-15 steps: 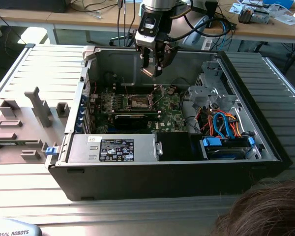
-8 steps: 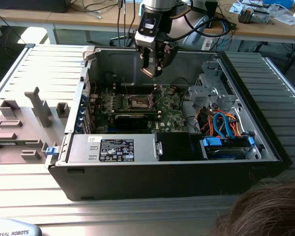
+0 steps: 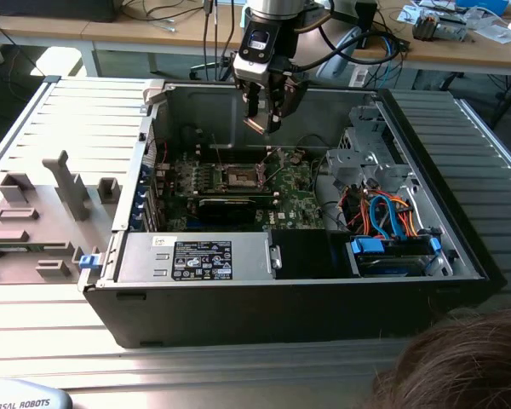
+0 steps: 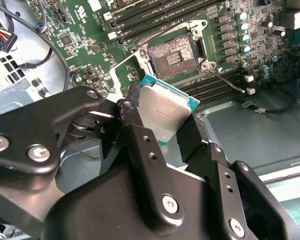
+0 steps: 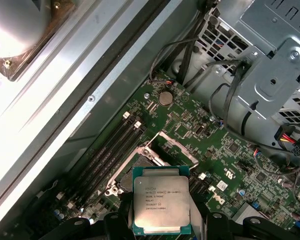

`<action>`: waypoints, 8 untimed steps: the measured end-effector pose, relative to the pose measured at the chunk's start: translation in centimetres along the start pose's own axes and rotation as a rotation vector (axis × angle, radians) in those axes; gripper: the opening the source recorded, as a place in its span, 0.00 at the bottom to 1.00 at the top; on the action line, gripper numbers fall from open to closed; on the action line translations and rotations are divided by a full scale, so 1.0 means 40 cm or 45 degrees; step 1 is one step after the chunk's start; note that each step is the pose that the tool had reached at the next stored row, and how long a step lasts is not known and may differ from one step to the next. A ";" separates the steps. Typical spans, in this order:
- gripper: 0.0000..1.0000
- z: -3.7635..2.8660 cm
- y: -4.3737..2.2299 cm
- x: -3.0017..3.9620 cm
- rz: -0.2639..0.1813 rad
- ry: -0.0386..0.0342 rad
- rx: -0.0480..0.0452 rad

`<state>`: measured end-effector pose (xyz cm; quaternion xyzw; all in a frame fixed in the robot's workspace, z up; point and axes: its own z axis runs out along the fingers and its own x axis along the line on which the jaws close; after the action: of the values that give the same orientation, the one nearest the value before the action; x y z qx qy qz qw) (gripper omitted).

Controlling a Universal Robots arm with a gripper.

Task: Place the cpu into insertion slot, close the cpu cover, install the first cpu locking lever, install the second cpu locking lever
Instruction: 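Place the cpu into insertion slot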

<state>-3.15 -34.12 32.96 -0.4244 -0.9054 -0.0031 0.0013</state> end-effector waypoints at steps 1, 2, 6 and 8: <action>0.54 0.000 0.000 0.000 0.001 0.0000 0.000; 0.54 0.000 0.000 0.000 0.001 -0.0001 0.000; 0.54 0.000 0.000 0.000 0.004 0.0000 0.000; 0.54 0.000 0.000 0.000 0.006 0.0000 0.000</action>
<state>-3.15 -34.12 32.96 -0.4264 -0.9045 -0.0031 0.0013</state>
